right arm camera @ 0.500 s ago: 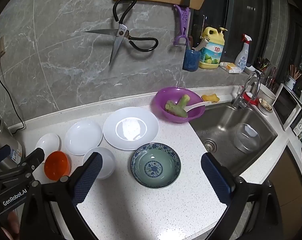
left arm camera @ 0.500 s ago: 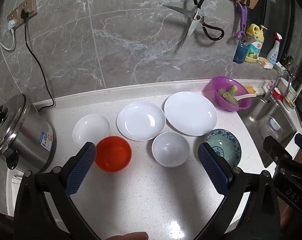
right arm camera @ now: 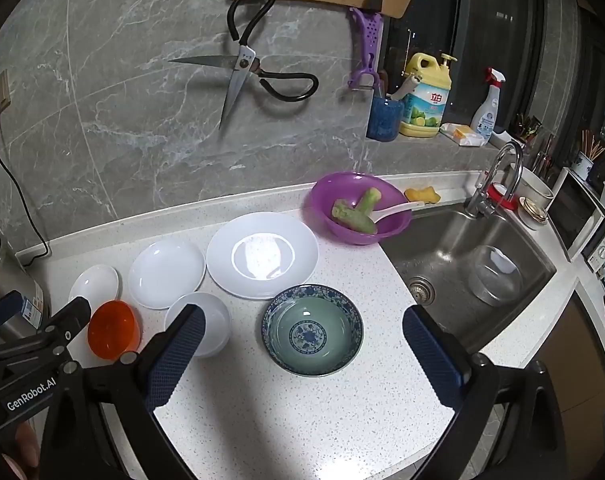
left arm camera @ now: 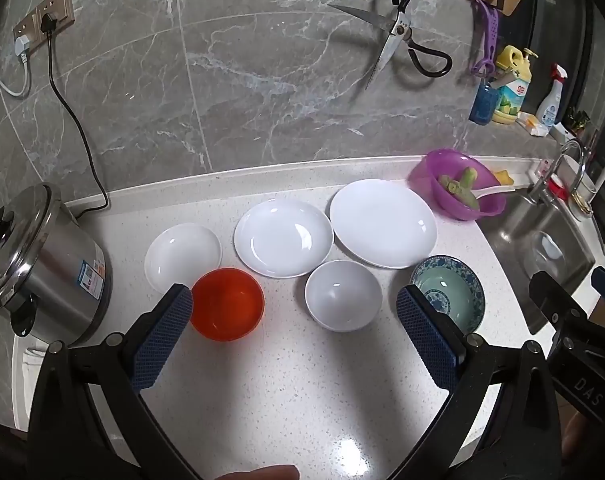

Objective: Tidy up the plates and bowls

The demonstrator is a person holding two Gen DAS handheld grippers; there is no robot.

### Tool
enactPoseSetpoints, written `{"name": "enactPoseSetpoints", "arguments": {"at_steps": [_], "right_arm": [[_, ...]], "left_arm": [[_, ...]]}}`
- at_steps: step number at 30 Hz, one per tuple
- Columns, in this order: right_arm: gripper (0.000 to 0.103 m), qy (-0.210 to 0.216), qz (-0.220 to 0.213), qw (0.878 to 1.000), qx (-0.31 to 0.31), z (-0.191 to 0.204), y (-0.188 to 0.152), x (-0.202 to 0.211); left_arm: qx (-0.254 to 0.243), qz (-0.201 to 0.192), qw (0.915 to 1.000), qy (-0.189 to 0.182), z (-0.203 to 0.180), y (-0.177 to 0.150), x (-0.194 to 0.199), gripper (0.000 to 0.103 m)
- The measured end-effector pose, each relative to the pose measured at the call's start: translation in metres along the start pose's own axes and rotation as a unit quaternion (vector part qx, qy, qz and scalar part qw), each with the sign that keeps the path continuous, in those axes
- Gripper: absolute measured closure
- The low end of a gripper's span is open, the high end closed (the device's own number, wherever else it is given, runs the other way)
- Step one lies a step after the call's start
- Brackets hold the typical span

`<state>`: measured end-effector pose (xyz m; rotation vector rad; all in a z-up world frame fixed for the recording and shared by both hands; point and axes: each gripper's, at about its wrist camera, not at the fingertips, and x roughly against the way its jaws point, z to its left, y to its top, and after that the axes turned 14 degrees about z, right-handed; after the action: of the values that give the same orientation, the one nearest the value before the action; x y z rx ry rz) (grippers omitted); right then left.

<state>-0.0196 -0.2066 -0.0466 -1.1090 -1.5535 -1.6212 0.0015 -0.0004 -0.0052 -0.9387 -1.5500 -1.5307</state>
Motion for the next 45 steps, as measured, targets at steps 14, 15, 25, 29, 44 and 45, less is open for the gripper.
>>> {"name": "enactPoseSetpoints", "arguments": {"at_steps": [14,15,25,29,44,45], "right_arm": [[0.002,-0.001,0.002,1.000,0.001,0.003,0.001,-0.003],[0.002,-0.001,0.002,1.000,0.001,0.003,0.001,-0.003],[0.002,-0.002,0.003,1.000,0.002,0.004,0.001,-0.005],[0.002,-0.002,0.004,1.000,0.002,0.002,0.003,-0.003],[0.002,-0.003,0.006,1.000,0.003,0.005,0.002,-0.006],[0.002,-0.003,0.007,1.000,0.003,0.005,0.002,-0.007]], "left_arm": [[0.005,0.009,0.9999,0.000,0.003,0.002,-0.006,0.000],[0.005,0.010,0.9999,0.000,0.003,0.002,-0.006,0.000],[0.008,0.014,0.9999,0.001,0.002,0.004,-0.010,0.000],[0.008,0.015,0.9998,0.001,0.002,0.005,-0.011,0.000],[0.009,0.016,0.9998,0.001,0.001,0.004,-0.014,0.000],[0.008,0.016,0.9998,0.001,0.001,0.004,-0.013,0.000]]}}
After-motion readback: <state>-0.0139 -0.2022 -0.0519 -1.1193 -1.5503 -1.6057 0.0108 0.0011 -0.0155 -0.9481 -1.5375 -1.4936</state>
